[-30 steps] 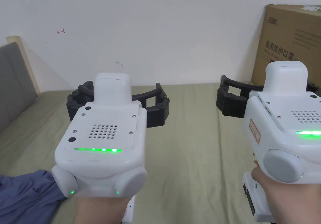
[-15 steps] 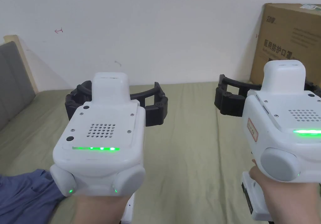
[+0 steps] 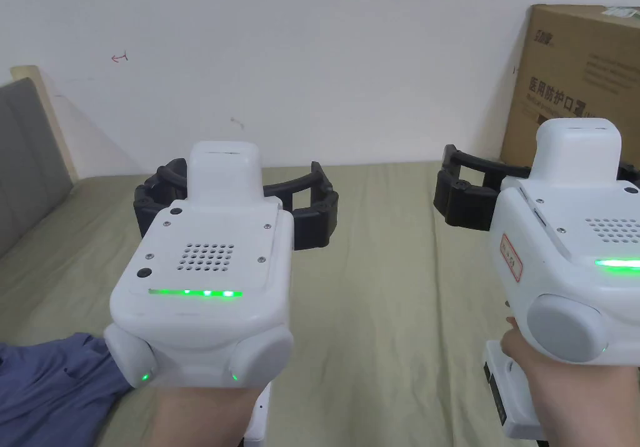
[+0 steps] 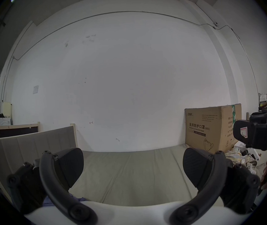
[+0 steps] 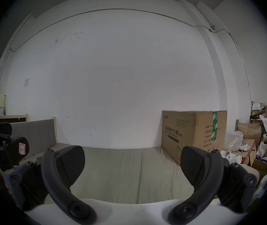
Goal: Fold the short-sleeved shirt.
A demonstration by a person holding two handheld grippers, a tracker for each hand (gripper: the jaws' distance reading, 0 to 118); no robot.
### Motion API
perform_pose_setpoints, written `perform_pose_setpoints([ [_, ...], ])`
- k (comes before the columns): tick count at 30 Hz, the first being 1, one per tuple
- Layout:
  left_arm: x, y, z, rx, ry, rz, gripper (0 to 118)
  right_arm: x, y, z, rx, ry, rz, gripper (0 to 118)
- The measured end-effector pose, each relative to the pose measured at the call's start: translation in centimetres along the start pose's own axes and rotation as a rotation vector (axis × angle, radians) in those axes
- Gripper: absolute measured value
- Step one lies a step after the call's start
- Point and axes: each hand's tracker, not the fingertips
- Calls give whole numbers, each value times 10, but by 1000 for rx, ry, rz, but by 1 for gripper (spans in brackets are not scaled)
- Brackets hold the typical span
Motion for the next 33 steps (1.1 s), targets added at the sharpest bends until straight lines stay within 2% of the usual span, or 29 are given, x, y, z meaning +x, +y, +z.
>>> perform_pose_setpoints([
  [33,5,-2,-4,-1,-12,-9,118,-2,-5,1,1,14,21,118],
])
